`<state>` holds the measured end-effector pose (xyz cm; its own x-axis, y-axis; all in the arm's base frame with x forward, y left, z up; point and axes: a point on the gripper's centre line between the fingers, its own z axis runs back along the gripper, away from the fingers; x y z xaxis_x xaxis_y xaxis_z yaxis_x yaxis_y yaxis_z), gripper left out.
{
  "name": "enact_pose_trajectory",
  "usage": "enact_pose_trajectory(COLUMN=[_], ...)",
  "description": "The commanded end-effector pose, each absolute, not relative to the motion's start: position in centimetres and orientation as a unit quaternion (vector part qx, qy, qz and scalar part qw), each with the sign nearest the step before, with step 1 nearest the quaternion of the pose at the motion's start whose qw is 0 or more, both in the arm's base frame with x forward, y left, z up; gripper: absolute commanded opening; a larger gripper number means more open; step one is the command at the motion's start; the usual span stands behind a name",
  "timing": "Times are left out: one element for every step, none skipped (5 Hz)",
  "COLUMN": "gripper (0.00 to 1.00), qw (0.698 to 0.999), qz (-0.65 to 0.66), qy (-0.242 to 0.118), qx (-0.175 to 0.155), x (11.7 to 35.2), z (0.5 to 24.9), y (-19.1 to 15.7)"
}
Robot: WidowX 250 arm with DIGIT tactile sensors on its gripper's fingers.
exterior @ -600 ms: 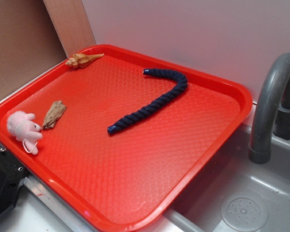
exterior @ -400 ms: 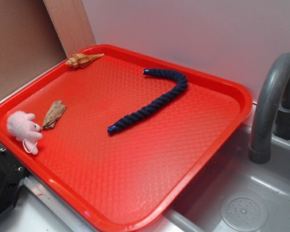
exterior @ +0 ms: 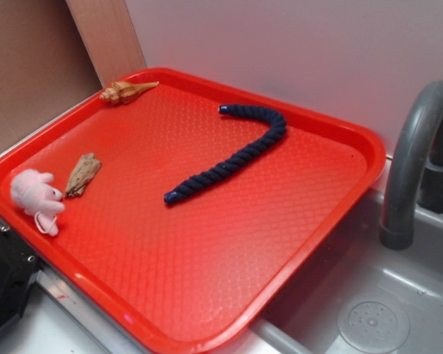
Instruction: Grab the wood chip.
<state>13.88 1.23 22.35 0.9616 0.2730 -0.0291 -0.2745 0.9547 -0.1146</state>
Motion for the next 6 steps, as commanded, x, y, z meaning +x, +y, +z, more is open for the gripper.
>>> enact_pose_trajectory(gripper=[1.0, 1.0, 1.0, 1.0, 1.0, 1.0], qw=[0.923, 0.929, 0.947, 0.953, 0.956, 0.965], qz=[0.378, 0.362, 0.314, 0.296, 0.284, 0.252], qy=[-0.006, 0.002, 0.008, 0.017, 0.015, 0.022], qx=[-0.07, -0.072, -0.067, -0.059, -0.067, -0.066], x=[16.9, 17.3, 17.1, 17.3, 17.9, 18.6], z=[19.4, 15.2, 10.9, 7.6, 5.6, 3.9], y=[7.4, 8.4, 8.0, 8.2, 8.3, 8.1])
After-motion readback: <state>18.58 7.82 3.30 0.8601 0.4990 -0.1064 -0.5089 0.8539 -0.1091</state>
